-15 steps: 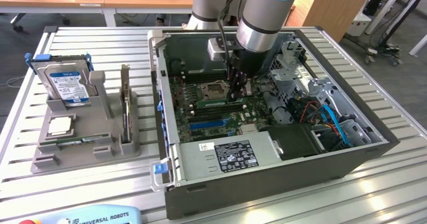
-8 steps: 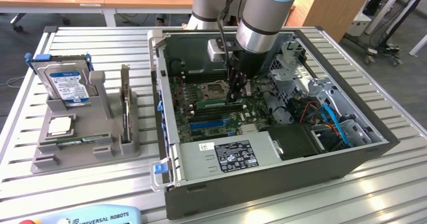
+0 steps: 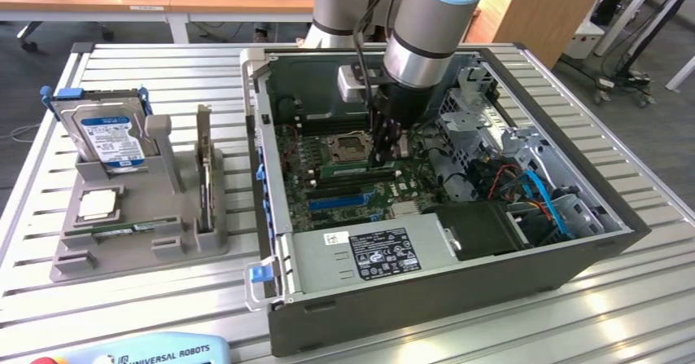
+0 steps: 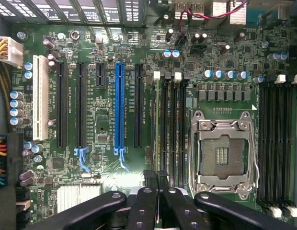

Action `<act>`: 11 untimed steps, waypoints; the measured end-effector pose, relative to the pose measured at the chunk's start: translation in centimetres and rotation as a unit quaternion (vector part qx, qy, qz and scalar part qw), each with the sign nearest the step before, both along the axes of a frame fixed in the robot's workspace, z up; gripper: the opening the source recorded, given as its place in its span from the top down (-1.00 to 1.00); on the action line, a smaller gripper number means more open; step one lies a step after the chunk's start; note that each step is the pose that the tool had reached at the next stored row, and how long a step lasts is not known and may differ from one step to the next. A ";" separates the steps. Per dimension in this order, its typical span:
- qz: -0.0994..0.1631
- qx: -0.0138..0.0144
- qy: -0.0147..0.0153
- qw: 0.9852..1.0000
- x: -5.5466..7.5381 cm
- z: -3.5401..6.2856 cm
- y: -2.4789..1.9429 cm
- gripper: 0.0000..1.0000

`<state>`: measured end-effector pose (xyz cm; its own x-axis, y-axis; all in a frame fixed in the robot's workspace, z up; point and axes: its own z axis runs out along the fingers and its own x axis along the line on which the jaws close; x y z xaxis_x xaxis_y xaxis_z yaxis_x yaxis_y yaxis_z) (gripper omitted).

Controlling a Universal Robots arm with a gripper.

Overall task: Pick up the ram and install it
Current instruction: 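Insert the ram into the slot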

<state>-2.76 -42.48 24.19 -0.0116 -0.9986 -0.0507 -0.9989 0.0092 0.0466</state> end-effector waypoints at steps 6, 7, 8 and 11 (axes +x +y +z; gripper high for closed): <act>0.000 0.000 0.000 1.000 0.0 -0.08 0.00 0.77; 0.000 0.000 0.000 1.000 -0.1 -0.10 0.00 0.77; 0.000 0.000 0.000 1.000 -0.1 -0.11 0.01 0.77; 0.000 0.000 0.000 1.000 -0.2 -0.14 0.01 0.77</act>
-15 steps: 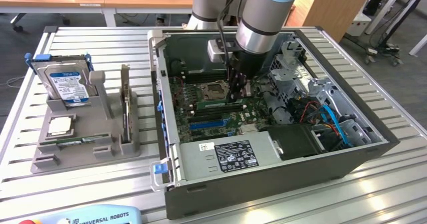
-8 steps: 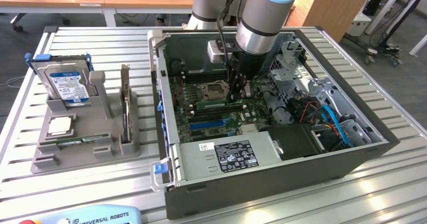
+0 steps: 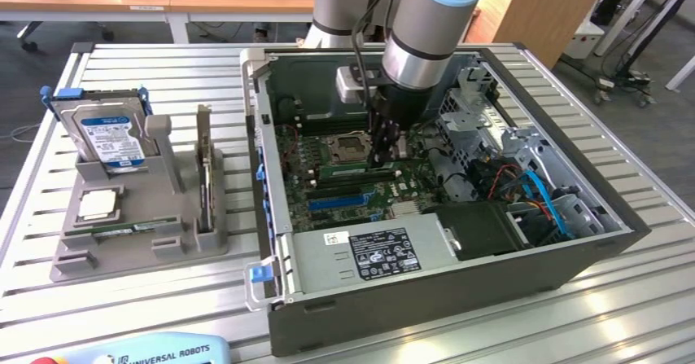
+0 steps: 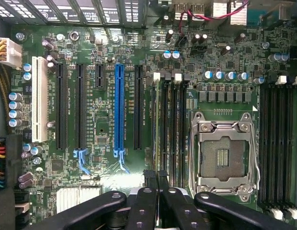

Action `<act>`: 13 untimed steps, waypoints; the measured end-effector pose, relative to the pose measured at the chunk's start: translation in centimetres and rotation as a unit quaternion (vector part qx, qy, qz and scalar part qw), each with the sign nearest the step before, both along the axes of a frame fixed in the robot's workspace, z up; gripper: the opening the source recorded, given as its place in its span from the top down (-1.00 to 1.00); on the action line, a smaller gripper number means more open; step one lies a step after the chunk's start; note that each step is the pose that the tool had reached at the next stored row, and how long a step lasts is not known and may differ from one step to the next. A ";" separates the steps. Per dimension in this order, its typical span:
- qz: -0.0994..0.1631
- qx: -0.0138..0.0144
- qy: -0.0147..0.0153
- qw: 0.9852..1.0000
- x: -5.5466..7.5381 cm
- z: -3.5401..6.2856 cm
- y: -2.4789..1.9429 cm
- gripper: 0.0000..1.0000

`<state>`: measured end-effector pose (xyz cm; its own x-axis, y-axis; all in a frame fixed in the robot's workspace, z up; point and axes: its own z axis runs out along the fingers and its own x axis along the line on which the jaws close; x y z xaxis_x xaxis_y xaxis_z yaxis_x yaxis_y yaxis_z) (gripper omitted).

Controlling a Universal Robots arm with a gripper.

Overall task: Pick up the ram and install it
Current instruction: 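Insert the ram into the slot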

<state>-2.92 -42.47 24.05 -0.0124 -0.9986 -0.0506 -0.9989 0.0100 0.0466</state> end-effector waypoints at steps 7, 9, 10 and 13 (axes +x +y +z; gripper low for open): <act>0.000 0.000 0.000 1.000 0.0 -0.17 0.14 0.77; 0.000 0.000 0.000 1.000 0.0 -0.20 0.16 0.77; 0.000 0.000 0.000 1.000 0.0 -0.20 0.16 0.77; 0.000 0.000 0.000 1.000 0.0 -0.26 0.16 0.77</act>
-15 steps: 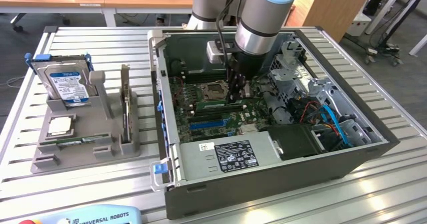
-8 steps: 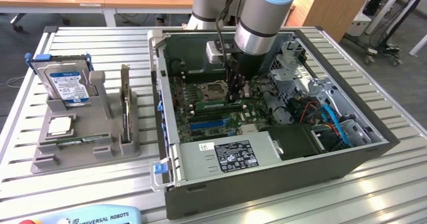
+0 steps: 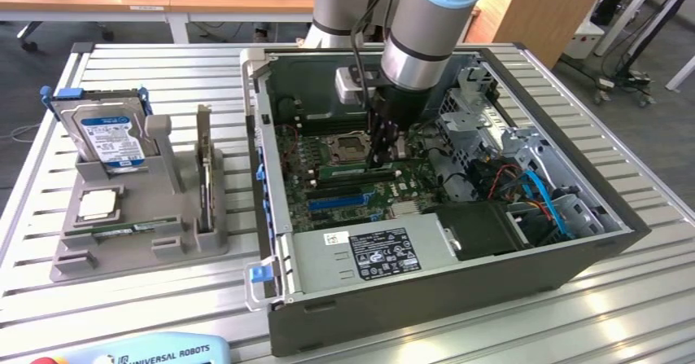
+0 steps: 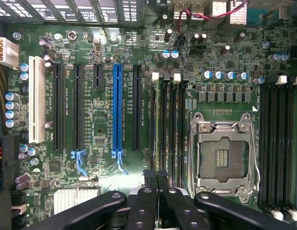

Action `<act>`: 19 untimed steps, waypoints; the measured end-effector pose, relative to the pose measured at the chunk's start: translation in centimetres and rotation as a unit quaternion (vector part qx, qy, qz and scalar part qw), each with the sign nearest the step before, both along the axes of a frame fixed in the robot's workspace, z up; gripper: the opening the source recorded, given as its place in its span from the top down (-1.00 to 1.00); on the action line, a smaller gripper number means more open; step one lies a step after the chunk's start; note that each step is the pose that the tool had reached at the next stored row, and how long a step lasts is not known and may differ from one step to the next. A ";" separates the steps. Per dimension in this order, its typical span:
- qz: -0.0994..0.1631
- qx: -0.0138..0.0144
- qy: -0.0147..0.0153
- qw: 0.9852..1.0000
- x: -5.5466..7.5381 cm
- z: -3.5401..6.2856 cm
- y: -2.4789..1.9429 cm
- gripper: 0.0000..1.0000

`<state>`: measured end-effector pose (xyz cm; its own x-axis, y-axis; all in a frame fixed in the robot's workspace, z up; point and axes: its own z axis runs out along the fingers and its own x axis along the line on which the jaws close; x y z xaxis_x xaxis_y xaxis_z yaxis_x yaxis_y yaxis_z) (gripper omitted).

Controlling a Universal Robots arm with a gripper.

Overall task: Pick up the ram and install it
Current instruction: 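Insert the ram into the slot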

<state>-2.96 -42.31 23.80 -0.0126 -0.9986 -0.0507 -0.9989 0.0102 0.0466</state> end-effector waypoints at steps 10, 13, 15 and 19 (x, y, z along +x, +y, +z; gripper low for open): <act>0.000 0.000 0.000 1.000 0.0 -0.26 0.00 0.77; 0.000 0.000 0.000 1.000 0.0 -0.31 0.00 0.77; 0.000 0.000 0.000 1.000 0.0 -0.31 0.00 0.77; 0.000 0.000 0.000 1.000 0.0 -0.35 -0.01 0.77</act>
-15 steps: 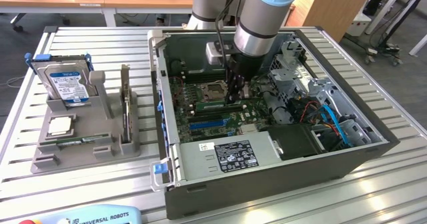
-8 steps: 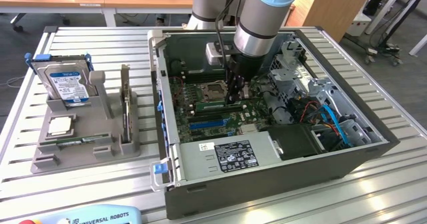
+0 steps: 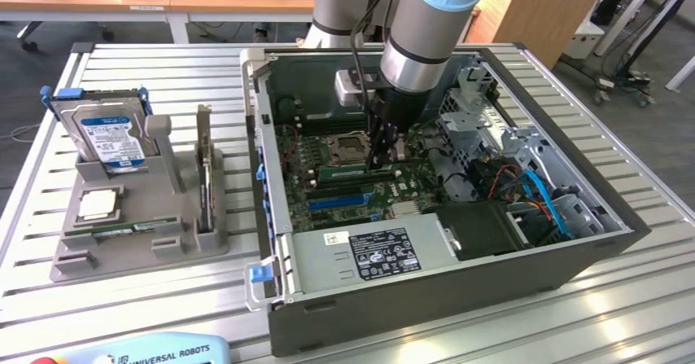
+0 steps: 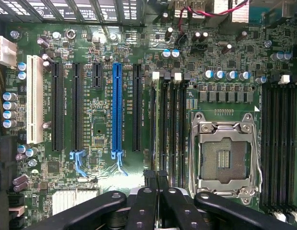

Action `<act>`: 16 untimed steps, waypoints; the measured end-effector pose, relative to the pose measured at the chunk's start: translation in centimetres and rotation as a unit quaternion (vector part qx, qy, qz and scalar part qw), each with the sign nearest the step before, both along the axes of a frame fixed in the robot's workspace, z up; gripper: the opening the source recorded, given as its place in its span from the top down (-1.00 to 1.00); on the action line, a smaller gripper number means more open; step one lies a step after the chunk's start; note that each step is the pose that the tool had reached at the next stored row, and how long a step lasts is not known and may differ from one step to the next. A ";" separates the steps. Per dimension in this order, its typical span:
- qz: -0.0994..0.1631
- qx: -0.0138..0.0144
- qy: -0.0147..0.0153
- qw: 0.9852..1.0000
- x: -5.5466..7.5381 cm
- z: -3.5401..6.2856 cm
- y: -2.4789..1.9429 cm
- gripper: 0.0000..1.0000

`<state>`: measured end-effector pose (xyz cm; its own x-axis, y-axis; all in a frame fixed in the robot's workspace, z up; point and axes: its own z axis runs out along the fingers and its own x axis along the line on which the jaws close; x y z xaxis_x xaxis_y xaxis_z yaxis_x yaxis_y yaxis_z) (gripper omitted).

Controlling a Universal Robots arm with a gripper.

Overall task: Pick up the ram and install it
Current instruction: 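Insert the ram into the slot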

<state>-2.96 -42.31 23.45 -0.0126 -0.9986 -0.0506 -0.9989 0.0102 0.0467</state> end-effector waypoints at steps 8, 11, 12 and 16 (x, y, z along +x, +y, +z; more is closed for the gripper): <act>0.000 0.000 0.000 1.000 0.0 -0.01 -0.04 0.77; 0.000 0.000 0.000 1.000 0.0 -0.01 -0.10 0.77; 0.000 0.000 0.000 1.000 0.0 -0.01 -0.12 0.77; 0.000 0.000 0.000 1.000 0.0 -0.02 -0.14 0.77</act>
